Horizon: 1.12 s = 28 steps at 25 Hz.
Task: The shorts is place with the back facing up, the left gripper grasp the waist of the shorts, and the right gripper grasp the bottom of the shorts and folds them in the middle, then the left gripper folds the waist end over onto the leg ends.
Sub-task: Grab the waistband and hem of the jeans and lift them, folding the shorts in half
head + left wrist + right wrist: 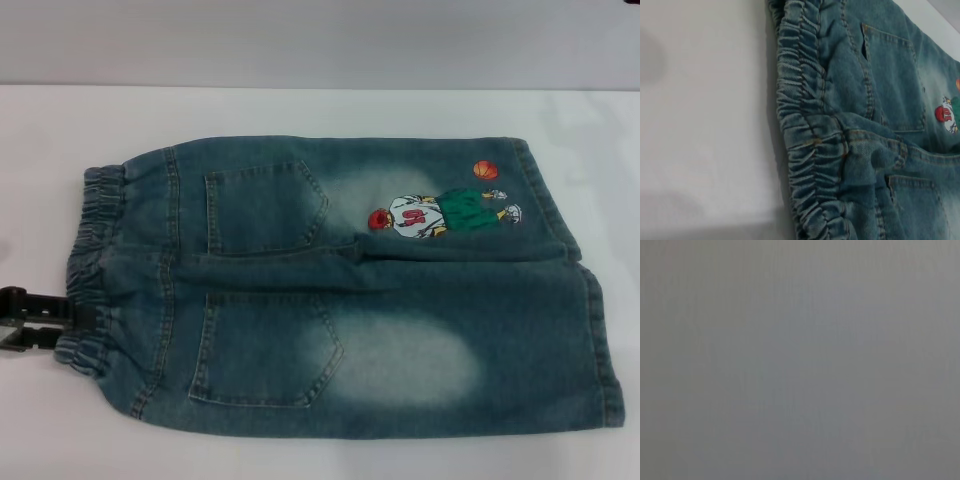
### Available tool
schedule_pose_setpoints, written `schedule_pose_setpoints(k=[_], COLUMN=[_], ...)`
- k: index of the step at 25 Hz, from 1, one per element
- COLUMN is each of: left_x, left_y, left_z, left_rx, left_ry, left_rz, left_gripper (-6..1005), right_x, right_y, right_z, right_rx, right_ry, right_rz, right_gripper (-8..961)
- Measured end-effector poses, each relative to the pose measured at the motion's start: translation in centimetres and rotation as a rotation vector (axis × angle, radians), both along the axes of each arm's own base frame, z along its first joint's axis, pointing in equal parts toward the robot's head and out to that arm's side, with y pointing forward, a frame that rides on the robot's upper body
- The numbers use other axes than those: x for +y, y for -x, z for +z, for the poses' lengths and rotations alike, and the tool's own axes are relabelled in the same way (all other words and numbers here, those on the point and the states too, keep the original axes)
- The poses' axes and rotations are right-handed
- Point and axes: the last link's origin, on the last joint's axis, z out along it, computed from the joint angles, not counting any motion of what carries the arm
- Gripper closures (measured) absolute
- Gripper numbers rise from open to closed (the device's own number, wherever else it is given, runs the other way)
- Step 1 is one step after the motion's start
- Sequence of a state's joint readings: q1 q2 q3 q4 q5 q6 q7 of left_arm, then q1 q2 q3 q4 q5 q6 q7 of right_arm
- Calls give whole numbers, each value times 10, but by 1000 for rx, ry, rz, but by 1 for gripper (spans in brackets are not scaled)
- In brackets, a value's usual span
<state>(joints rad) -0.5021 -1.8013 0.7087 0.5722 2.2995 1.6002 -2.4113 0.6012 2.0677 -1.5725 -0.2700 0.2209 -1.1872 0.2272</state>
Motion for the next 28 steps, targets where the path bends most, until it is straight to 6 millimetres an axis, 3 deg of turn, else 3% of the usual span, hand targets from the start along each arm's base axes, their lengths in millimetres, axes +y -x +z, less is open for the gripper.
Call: schedule_pose_setpoints(k=[28], left_x=[-5], left_y=[3], left_z=[3], left_rx=[17], left_ry=[31], left_rz=[18], left_gripper=[369], right_x=[1], right_y=[-1], right_z=[2], right_rx=[4], right_ry=[-7], right_rz=[-8], right_gripper=[405])
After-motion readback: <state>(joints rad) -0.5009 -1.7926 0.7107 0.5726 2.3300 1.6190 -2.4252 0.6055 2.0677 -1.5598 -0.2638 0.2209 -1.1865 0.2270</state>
